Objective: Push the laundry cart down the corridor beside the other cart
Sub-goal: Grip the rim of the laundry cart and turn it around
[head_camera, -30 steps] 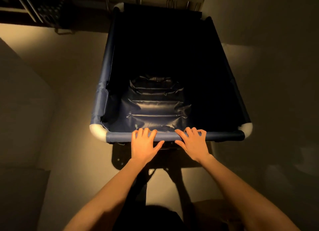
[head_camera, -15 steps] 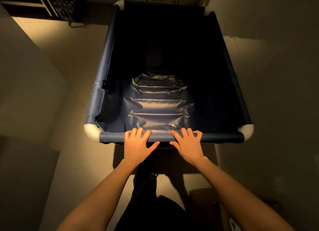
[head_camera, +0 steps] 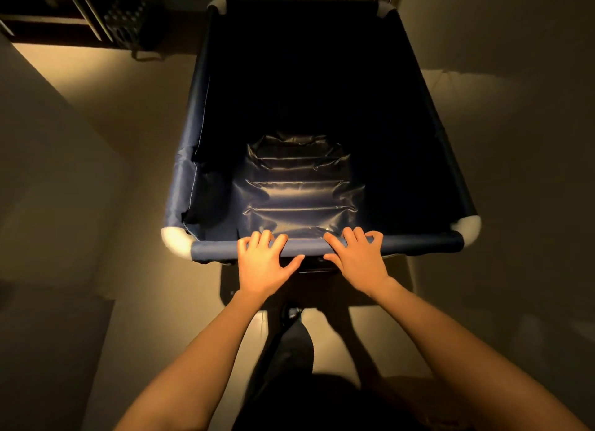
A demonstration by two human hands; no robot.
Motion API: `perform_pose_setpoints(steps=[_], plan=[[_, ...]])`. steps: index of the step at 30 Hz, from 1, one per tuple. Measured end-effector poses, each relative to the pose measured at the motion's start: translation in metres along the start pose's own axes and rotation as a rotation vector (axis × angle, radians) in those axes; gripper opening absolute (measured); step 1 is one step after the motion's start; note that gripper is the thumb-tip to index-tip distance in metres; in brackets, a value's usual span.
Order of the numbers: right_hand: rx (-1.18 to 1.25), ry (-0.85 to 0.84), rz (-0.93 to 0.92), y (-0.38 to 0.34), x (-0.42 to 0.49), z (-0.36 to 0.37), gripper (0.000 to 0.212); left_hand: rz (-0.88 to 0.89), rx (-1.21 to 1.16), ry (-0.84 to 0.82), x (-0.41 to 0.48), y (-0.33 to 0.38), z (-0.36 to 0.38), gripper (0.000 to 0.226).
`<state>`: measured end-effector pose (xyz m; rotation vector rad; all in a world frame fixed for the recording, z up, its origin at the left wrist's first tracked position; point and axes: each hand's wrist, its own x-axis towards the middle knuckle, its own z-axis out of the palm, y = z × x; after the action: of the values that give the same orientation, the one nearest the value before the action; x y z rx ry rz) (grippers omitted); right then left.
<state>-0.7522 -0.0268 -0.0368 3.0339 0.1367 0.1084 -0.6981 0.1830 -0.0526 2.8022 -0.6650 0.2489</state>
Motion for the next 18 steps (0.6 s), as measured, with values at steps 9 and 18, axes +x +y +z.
perform_pose_setpoints(steps=[9, 18], plan=[[-0.005, -0.044, -0.085, 0.062, 0.119, 0.005, 0.044, -0.134, -0.002, 0.0, 0.108, -0.001, 0.023, 0.052], [0.001, -0.098, -0.198, 0.108, 0.217, 0.013, 0.041, -0.291, -0.037, 0.03, 0.185, 0.005, 0.044, 0.043]])
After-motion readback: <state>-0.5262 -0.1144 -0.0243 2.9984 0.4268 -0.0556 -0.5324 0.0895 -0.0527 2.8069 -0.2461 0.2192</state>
